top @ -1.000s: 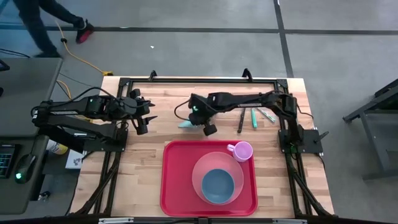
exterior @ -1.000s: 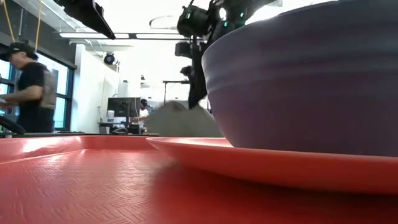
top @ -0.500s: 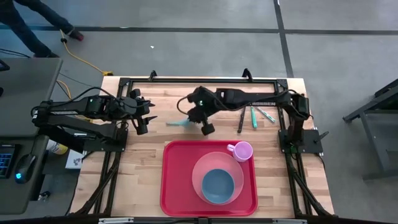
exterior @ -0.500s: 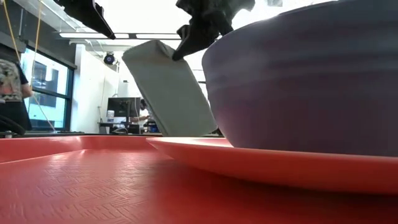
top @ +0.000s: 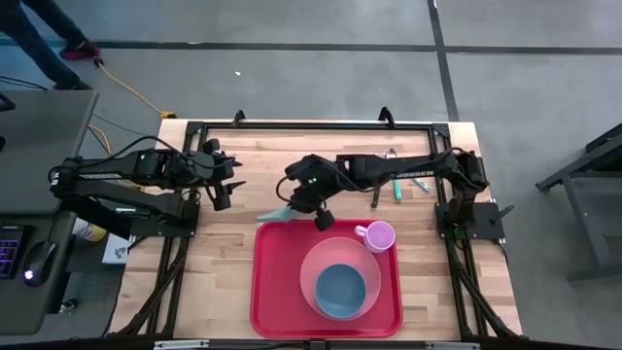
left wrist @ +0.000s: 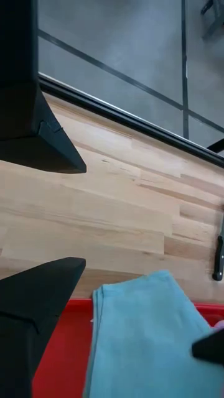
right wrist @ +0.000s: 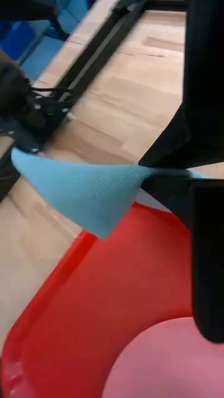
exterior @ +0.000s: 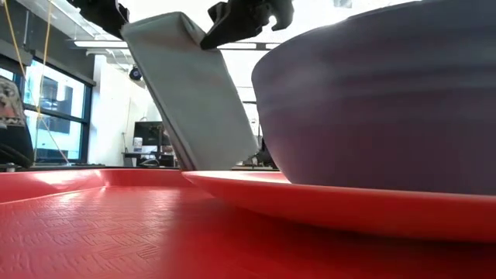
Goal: Set up tray
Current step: Put the blue napkin on the red tray beside the pink plate
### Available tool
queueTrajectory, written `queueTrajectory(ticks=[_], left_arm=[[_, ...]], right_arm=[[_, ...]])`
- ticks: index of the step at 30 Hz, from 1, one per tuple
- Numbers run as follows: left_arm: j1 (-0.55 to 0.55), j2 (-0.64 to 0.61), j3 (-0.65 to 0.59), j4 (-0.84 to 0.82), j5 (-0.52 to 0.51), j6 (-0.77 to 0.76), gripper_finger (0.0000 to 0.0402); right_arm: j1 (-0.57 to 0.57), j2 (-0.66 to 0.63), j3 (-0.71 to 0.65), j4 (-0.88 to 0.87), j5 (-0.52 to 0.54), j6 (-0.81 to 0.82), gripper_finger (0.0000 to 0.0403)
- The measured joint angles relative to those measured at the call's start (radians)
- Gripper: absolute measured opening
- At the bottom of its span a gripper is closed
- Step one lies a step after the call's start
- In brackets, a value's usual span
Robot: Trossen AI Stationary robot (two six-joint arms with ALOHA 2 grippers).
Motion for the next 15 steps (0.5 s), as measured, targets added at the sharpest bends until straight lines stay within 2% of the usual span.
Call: queueTrajectory(ticks=[3,12,15], left_arm=[[0.0,0.004,0.0,0.0,0.001,0.0,0.0264],[0.0,0.004,0.0,-0.001,0.013,-0.001,0.0264],[0.0,0.004,0.0,-0.001,0.013,-0.001,0.0264]], right_arm=[[0.017,0.0,0.004,0.034,-0.001,-0.003,0.0],[0.036,-0.001,0.204,-0.1,0.08,-0.067,0.0],[0.046,-0.004,0.229,-0.12,0.093,-0.07,0.0]])
